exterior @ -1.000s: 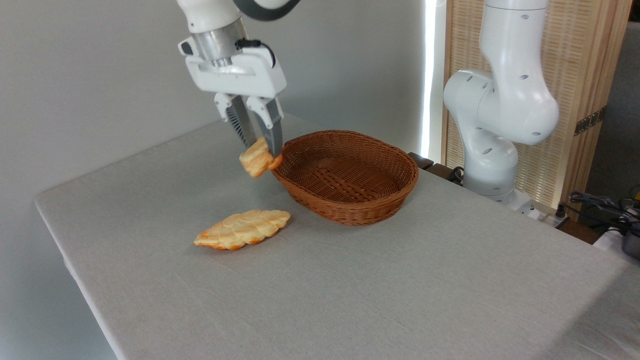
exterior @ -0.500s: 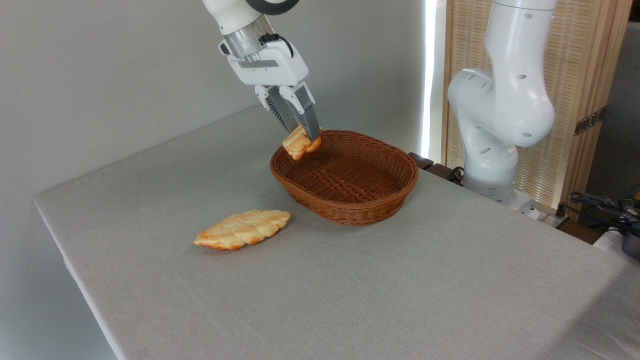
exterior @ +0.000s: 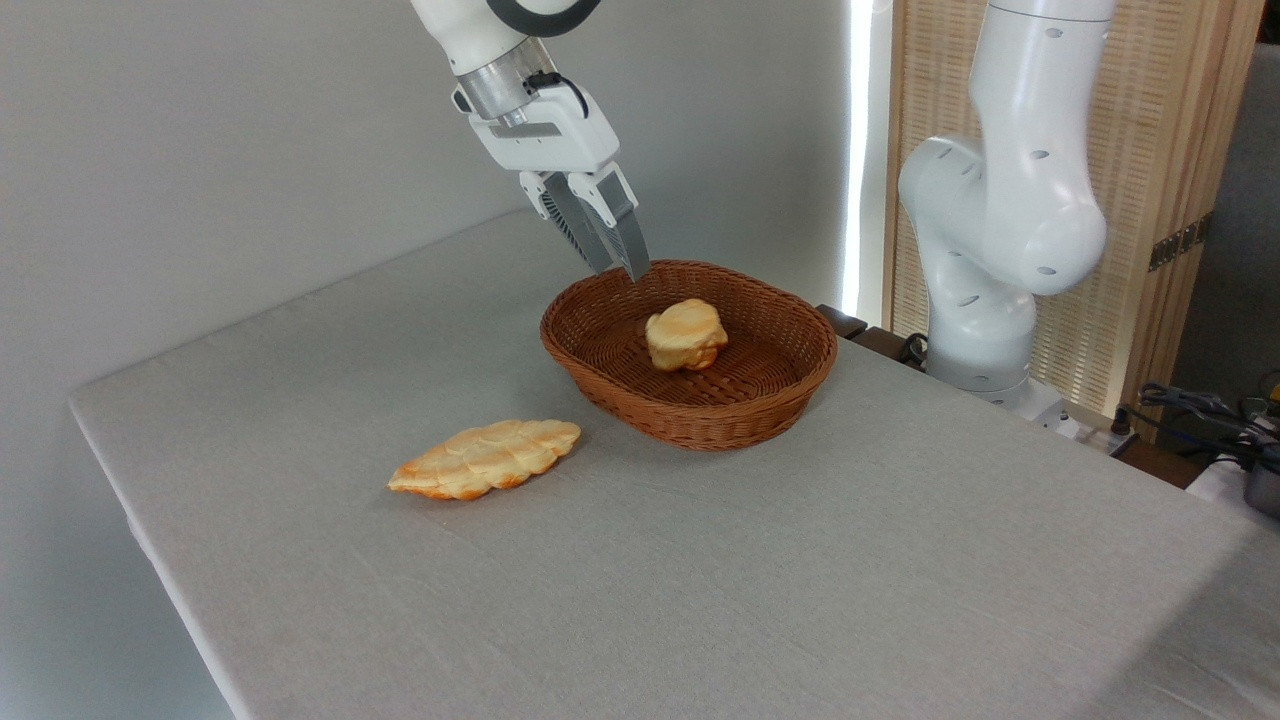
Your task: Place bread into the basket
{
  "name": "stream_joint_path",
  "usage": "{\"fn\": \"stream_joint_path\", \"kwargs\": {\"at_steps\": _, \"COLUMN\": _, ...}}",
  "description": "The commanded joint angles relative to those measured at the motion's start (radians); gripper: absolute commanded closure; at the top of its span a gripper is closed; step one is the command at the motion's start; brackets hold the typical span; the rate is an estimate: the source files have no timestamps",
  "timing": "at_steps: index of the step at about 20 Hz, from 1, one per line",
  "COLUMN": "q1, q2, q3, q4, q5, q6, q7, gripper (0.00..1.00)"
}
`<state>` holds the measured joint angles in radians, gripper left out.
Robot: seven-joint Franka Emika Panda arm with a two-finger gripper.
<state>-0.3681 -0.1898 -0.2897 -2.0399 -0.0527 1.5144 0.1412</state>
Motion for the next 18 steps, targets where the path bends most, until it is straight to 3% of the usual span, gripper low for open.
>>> {"fn": "stream_joint_path", "kwargs": {"at_steps": 1, "q1": 0.015, "q2": -0.014, "q3": 0.035, "q4": 0.035, "q5": -0.003, "q6": 0.045, "q7": 0.023, "gripper": 0.00}}
{"fn": "stream_joint_path", "kwargs": {"at_steps": 7, "q1": 0.032, "q2": -0.005, "q3": 0.190, "q4": 0.053, "q5": 0.013, "q6": 0.243, "q7": 0.059, "gripper": 0.00}}
{"fn": "stream_joint_path", "kwargs": {"at_steps": 15, "q1": 0.032, "q2": 0.072, "q3": 0.458, "q4": 0.118, "q5": -0.001, "q6": 0.312, "q7": 0.411, "gripper": 0.00}}
{"fn": "stream_joint_path", "kwargs": {"at_steps": 18, "q1": 0.032, "q2": 0.085, "q3": 0.517, "q4": 0.132, "q5": -0.018, "q6": 0.326, "q7": 0.544, "gripper": 0.00}}
